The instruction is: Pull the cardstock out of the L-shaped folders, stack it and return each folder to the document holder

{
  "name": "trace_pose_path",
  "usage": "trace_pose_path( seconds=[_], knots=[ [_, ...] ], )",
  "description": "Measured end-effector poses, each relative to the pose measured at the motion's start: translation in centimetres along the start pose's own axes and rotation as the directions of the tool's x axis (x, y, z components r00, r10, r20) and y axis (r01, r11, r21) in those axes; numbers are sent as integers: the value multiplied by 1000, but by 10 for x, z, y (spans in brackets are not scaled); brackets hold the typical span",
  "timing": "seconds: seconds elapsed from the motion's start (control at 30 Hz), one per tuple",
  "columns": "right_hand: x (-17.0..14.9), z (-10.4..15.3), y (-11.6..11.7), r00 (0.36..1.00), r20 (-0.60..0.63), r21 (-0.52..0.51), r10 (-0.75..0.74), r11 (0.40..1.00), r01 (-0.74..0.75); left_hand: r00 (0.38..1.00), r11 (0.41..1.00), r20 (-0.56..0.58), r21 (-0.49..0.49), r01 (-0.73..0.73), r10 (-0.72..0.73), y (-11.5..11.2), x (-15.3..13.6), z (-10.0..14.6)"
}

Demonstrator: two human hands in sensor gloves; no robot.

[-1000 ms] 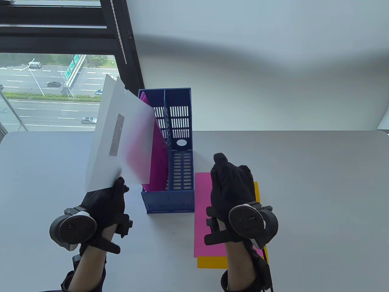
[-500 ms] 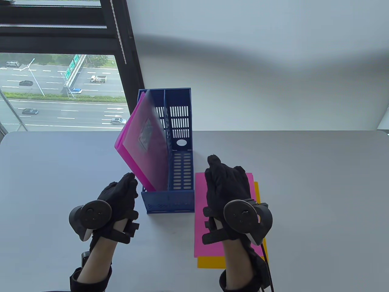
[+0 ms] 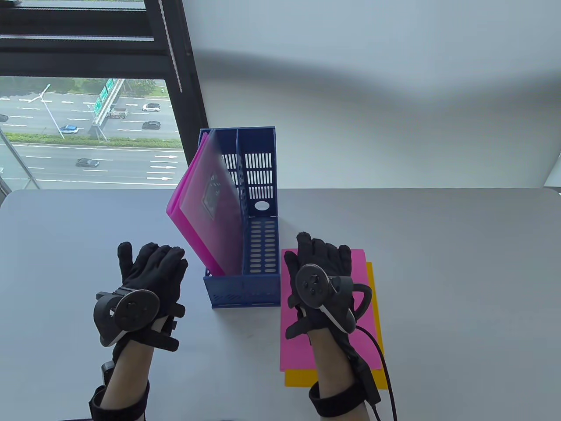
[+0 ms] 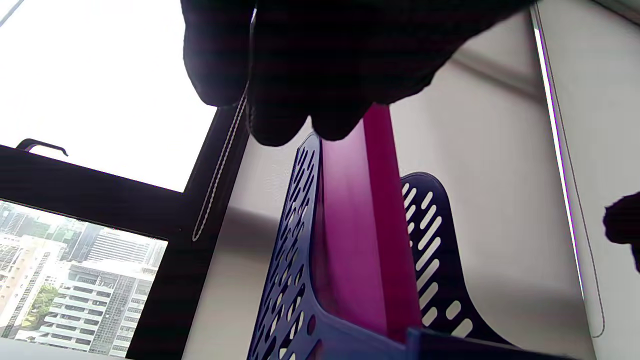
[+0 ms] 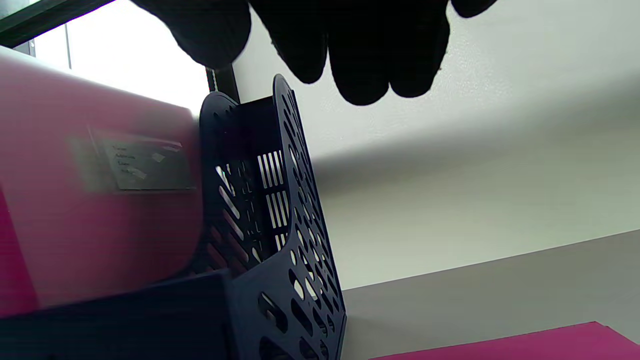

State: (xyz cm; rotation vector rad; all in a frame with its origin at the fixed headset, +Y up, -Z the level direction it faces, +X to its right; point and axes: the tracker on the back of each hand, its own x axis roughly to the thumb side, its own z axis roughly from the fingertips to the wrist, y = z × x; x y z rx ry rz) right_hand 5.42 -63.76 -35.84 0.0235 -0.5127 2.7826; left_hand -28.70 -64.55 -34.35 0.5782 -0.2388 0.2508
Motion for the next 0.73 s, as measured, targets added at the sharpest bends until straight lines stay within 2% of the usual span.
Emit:
trace_pose_path(
  seconds=[0.23, 0.33, 0.5, 0.73],
  knots=[
    [-25, -5, 42, 997, -67, 74, 37, 997, -32, 998, 968, -38, -250, 32, -43, -42, -10, 3],
    [-31, -4, 56, 995, -84, 121, 55, 992, -45, 999, 962, -43, -272, 1, -13, -56, -15, 6],
    [-41, -4, 70, 991, -115, 187, 71, 981, -48, 999, 954, -40, -301, 0, -13, -66, -16, 8],
    [-49, -5, 71, 988, -149, 228, 40, 974, -5, 999, 955, -40, -296, -4, -8, -66, -17, 8]
  ],
)
